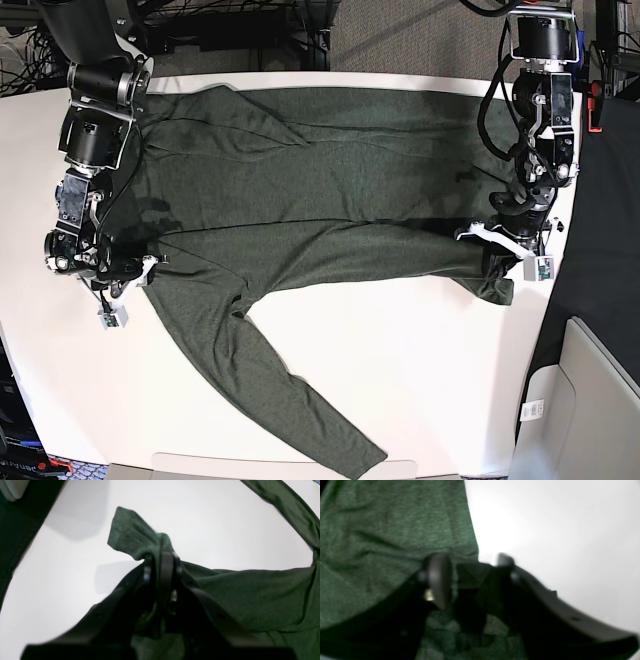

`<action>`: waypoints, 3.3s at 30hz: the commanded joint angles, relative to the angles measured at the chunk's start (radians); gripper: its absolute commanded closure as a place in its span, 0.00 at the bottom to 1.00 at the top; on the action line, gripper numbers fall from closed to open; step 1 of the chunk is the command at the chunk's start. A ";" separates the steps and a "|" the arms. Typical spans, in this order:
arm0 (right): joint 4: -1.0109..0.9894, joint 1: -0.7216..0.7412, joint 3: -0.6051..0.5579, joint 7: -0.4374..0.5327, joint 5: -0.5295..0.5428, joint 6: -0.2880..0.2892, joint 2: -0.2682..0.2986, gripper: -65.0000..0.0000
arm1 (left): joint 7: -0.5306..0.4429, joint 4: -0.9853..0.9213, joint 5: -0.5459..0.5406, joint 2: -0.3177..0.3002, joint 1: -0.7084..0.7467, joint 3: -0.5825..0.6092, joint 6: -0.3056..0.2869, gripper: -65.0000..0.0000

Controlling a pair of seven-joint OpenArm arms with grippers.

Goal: Fold the T-shirt properly
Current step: 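Fold the held lower half of the shirt up toward the collar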

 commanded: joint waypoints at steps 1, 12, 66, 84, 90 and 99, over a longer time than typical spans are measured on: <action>0.020 0.028 0.001 0.012 0.012 0.005 0.003 0.79 | -0.027 0.018 -0.002 -0.013 -0.018 -0.004 -0.003 1.00; 0.106 -0.026 0.001 0.005 0.215 0.007 0.052 1.00 | -0.027 0.022 -0.002 -0.013 -0.018 -0.005 -0.003 1.00; 0.474 -0.481 0.204 -0.195 0.853 0.007 0.256 1.00 | -0.028 0.196 0.000 -0.020 0.254 -0.136 -0.003 1.00; 0.474 -0.527 0.196 -0.195 0.847 0.007 0.261 1.00 | -0.028 0.073 0.001 -0.019 0.274 -0.137 -0.003 1.00; 0.474 -0.527 0.195 -0.195 0.847 0.007 0.261 1.00 | -0.027 -0.027 0.001 -0.019 0.236 -0.134 0.002 0.99; 0.474 -0.527 0.195 -0.195 0.821 0.002 0.261 1.00 | -0.027 0.019 0.001 -0.019 0.236 -0.137 0.004 0.77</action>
